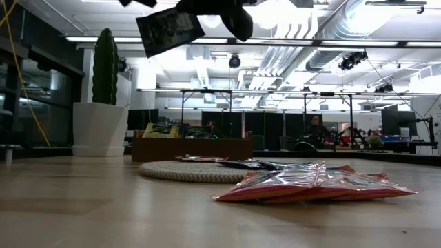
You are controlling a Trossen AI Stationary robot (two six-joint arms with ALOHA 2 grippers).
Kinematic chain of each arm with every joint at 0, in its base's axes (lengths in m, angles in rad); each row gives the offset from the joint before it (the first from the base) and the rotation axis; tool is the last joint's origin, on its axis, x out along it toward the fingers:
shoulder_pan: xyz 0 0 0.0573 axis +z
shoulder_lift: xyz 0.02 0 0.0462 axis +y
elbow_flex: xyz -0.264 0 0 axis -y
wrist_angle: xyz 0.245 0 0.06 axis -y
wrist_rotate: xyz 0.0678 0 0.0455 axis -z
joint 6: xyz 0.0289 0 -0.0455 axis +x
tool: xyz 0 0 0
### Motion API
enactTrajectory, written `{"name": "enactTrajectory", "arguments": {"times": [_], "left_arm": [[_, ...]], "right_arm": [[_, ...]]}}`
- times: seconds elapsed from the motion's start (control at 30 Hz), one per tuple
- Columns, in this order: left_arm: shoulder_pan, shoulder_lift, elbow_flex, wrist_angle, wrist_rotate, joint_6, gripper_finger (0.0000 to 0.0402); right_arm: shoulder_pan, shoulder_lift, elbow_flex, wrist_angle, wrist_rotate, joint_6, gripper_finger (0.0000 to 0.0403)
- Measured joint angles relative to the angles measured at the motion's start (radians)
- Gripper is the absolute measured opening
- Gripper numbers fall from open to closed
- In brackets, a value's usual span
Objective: Pick & Place Tea
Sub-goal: Put the purple tea bag into the middle section of the wooden organizer
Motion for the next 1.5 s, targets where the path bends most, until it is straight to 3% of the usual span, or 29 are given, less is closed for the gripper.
{"name": "enactTrajectory", "arguments": {"times": [0.2,0.57,0.77,0.9,1.07,1.17,1.33,1.5], "left_arm": [[-0.019,-0.087,0.002,-0.071,-0.166,-0.061,0.0131],[-0.193,-0.192,0.000,-0.072,-0.563,-0.121,0.0136],[-0.258,-0.209,0.001,0.015,-0.698,-0.112,0.0137],[-0.255,-0.209,0.000,0.262,-0.677,0.078,0.0136],[-0.255,-0.194,0.001,0.658,-0.565,0.425,0.0136],[-0.255,-0.188,0.001,0.822,-0.480,0.552,0.0136],[-0.229,-0.188,0.001,0.989,-0.361,0.625,0.0136],[-0.103,-0.139,0.001,1.048,-0.184,0.535,0.0136]], "right_arm": [[0.024,-0.023,0.000,0.077,0.109,-0.040,0.0000],[0.109,-0.158,-0.001,0.263,0.414,-0.270,0.0000],[0.140,-0.208,0.000,0.513,0.454,-0.468,0.0000],[0.131,-0.209,0.000,0.694,0.333,-0.531,0.0000],[0.129,-0.209,0.000,0.828,0.282,-0.603,0.0000],[0.129,-0.208,0.000,0.866,0.235,-0.608,0.0000],[0.128,-0.208,0.000,0.878,0.162,-0.605,0.0000],[0.122,-0.208,0.000,0.908,0.129,-0.607,0.0000]]}}
